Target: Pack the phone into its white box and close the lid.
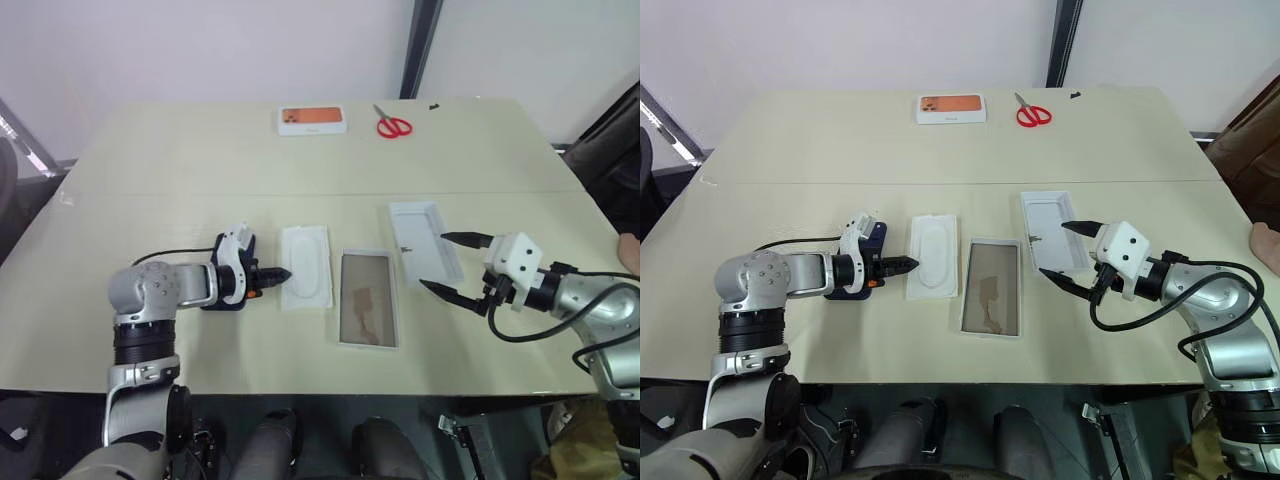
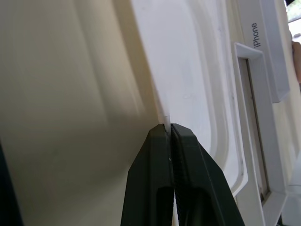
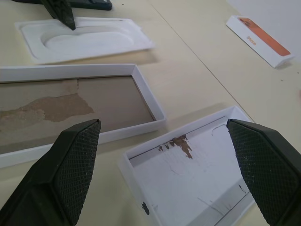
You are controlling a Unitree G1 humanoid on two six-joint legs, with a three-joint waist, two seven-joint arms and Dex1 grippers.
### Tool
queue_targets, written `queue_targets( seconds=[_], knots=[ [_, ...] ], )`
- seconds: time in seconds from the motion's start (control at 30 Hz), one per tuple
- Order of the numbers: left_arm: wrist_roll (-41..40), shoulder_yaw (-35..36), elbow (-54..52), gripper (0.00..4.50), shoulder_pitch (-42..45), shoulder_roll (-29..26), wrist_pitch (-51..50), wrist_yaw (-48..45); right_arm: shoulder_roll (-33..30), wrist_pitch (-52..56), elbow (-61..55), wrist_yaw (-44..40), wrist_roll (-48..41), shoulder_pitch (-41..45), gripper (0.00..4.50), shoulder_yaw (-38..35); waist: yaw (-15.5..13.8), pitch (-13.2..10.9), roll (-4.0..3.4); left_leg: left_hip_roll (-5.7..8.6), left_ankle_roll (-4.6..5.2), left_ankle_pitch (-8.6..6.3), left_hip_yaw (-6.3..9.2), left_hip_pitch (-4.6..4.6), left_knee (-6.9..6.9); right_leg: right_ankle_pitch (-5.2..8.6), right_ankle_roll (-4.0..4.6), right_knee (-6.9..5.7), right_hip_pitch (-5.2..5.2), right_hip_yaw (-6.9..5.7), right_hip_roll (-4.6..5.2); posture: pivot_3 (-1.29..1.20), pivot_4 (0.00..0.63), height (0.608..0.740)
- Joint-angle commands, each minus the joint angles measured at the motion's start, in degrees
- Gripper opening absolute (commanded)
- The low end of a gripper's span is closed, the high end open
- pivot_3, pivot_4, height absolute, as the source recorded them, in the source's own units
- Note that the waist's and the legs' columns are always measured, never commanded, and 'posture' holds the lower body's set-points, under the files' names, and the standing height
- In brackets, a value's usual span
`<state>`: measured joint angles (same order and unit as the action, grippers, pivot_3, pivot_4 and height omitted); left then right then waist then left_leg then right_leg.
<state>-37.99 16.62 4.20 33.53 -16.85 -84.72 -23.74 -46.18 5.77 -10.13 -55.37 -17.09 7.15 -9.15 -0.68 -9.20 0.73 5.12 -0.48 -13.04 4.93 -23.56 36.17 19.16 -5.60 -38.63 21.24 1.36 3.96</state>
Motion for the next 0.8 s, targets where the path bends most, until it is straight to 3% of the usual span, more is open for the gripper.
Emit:
queue_targets(
  seconds=[0.03, 0.33, 0.8],
  knots=[
    [-0.31, 1.01, -0.81, 0.04, 0.25, 0.13, -1.19, 0.89, 0.09, 0.90, -3.21, 0.42, -1.61, 1.29, 4.50, -0.62, 0.00, 0.00, 0.00, 0.00, -0.01, 0.00, 0.00, 0.00, 0.00, 0.00, 0.00, 0.00, 0.00, 0.00, 0.00, 0.00, 0.150, 0.734],
    [-2.41, 5.90, -1.04, 0.04, 2.00, 1.78, -0.54, 0.95, 0.89, 12.28, -14.63, -2.32, -11.87, -2.82, 4.50, 2.30, -0.01, -0.03, 0.05, -0.01, 0.03, -0.02, 0.03, 0.00, -0.03, 0.00, 0.00, 0.00, 0.02, -0.01, 0.00, 0.00, 0.150, 0.734],
    [-4.79, 7.22, -0.38, 0.04, 5.94, -0.15, -0.80, -0.15, 2.07, 11.71, -11.92, -8.10, -4.84, -0.65, 4.50, 18.59, 0.04, -0.13, 0.21, 0.00, 0.01, -0.01, 0.04, -0.01, -0.03, 0.00, 0.00, 0.00, 0.06, -0.02, -0.02, 0.00, 0.150, 0.734]
  ],
)
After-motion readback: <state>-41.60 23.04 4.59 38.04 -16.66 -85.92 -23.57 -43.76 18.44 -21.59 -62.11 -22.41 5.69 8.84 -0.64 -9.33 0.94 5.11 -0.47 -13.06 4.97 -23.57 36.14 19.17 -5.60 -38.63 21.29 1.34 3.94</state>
